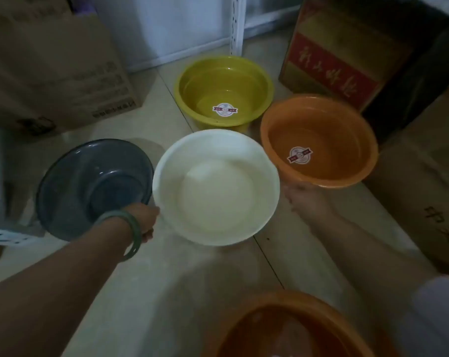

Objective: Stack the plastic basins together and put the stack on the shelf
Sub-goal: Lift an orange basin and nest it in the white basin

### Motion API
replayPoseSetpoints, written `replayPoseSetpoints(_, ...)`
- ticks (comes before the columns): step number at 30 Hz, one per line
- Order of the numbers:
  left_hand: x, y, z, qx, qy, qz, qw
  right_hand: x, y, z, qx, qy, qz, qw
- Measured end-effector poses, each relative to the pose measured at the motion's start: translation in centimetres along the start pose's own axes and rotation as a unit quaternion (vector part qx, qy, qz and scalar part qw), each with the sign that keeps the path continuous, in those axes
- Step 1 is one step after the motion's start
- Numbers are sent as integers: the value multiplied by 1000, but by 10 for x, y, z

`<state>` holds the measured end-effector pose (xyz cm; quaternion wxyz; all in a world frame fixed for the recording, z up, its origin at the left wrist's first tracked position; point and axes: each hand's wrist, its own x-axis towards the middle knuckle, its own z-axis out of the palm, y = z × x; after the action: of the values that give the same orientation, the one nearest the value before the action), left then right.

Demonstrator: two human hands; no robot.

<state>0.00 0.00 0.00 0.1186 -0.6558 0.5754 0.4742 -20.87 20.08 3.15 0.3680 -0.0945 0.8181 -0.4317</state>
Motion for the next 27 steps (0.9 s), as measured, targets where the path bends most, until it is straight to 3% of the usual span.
replayPoseSetpoints(3,20,-5,4,-53,1,7,999,22,13,13,1,14,-24,1000)
replayPoseSetpoints(11,51,1,8,-76,52,142,986,62,18,29,-14,28,26,999)
replayPoseSetpoints(20,18,-14,12,-80,20,128,988,48,44,13,-4,-16,48,999)
replayPoseSetpoints(27,-5,-30,29,-97,-17,129,987,13,75,-8,32,-2,50,998)
